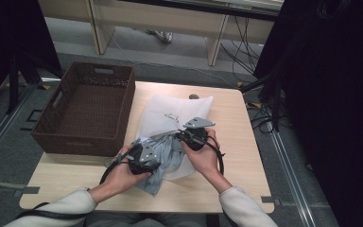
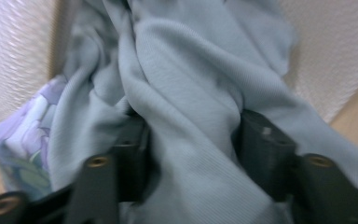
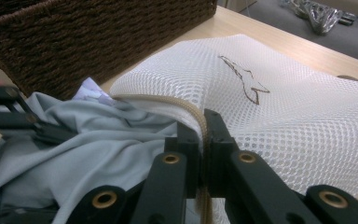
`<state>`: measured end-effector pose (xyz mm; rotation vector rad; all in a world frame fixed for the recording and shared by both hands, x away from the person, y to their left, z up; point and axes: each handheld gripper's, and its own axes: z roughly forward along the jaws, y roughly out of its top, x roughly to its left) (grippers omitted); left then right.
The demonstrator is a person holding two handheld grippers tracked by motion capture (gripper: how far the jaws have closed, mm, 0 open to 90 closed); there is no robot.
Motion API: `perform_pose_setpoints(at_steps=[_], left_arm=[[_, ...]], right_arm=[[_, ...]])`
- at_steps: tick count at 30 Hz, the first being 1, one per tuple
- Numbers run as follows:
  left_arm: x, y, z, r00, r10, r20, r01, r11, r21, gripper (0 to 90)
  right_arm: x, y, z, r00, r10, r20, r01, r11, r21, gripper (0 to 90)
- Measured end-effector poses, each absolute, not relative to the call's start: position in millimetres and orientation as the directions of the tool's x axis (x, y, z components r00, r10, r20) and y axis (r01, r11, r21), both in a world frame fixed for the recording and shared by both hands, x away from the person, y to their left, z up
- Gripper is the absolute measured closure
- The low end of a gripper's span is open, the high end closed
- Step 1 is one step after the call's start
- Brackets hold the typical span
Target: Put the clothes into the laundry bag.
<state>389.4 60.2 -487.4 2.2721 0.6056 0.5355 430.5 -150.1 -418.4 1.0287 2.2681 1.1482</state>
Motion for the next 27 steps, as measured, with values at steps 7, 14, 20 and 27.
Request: perform_pose_setpoints(at_steps=[7,14,20,27], left_arm=[[399,53,-493,0.809,0.552,0.202,0.296,-0.68,0.671,70.8],[395,53,-485,0.803,0.565,0.189,0.297,-0.654,0.696,76.1],[389,46,-470,0.788,0.597,0.154,0.273,-0.562,0.781,76.1],[386,37,-453,0.777,0.609,0.161,0.231,-0.514,0.826,76.0]], right_arm=[[430,-148,-420,-0.656,0.754,-0.031,0.419,0.397,0.816,87.7],[430,-147,-420,-0.668,0.743,-0.042,0.414,0.418,0.809,87.7],[427,-144,-421,-0.659,0.752,-0.031,0.421,0.402,0.813,87.7],[425,-141,-419,-0.677,0.735,-0.042,0.402,0.417,0.815,87.7]])
